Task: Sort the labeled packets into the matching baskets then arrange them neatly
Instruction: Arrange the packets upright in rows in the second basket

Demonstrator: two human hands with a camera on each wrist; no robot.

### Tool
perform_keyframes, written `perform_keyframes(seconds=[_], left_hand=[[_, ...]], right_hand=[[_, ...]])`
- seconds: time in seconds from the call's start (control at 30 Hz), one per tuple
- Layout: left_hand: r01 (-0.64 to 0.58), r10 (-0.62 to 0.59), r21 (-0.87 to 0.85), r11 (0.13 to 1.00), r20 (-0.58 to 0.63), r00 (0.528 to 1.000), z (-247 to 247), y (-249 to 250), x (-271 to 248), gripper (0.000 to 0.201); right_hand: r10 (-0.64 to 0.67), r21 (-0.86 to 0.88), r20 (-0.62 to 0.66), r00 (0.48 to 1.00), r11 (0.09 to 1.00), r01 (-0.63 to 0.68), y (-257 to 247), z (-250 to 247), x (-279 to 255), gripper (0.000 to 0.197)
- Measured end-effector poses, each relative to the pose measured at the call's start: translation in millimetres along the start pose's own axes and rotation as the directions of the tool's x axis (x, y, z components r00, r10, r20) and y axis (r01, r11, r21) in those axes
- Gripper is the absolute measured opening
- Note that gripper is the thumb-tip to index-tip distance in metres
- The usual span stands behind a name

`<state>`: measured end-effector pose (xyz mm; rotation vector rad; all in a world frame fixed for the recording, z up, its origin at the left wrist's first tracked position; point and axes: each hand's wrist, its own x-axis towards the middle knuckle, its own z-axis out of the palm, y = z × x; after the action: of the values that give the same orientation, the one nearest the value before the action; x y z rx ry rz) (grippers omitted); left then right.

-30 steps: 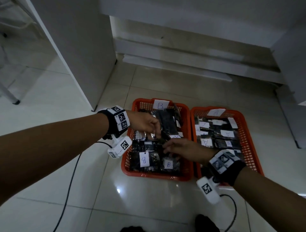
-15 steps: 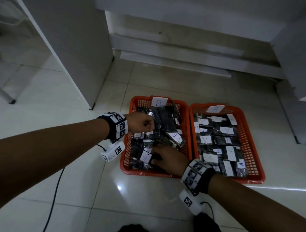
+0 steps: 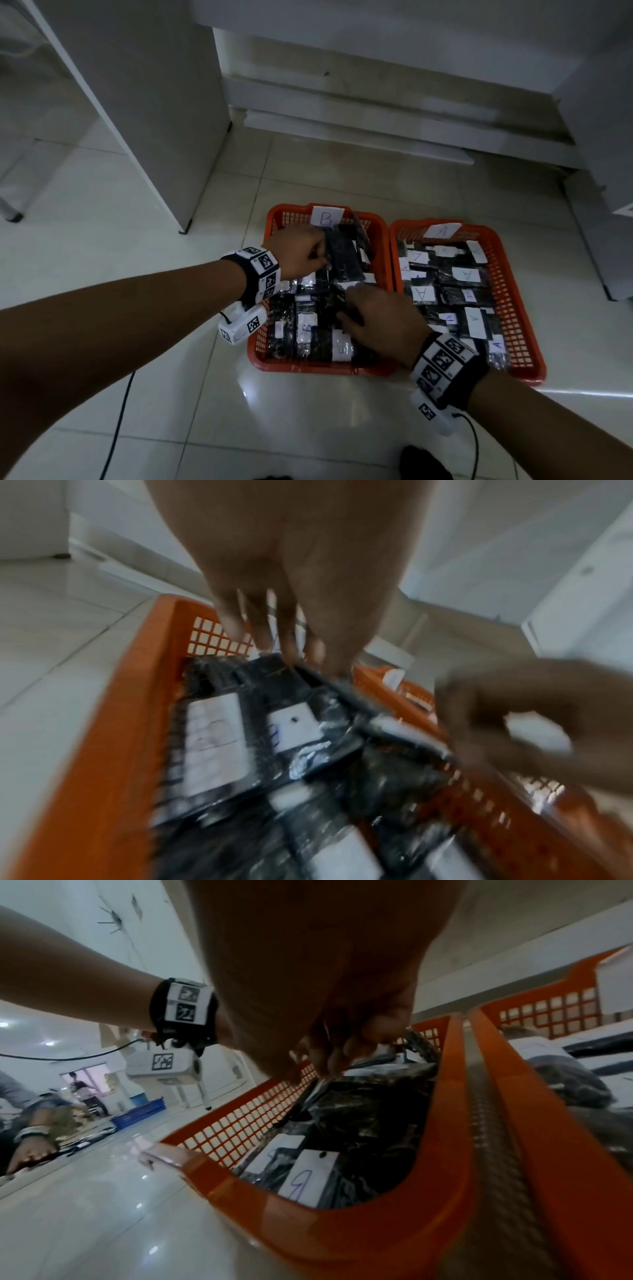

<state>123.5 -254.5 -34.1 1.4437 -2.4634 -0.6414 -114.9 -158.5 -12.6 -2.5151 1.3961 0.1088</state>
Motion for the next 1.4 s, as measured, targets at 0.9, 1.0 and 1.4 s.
perform_keyframes(seconds=[0.9, 1.0, 1.4], left_hand=[[0.487, -0.492, -0.087, 0.869, -0.043, 0.87, -10.6, -63.1, -28.8, 0.053], [0.487, -0.491, -0.081, 0.87, -0.042, 0.87, -12.8, -62.7, -31.9, 0.056], [0.03, -0.015, -0.3, 0.954, 0.054, 0.998, -29.5, 3.1, -13.3, 0.037]], right_hand=[[0.409, 0.447, 0.066, 0.91, 0.804, -0.393, 7.2, 12.4, 27.0, 0.02], [0.415, 0.545, 0.114, 0.902, 0.733, -0.406, 7.9, 5.1, 27.1, 0.016], [0.365, 0.905, -0.066, 0.929, 0.413, -0.098, -10.5, -6.2, 36.6, 0.008]])
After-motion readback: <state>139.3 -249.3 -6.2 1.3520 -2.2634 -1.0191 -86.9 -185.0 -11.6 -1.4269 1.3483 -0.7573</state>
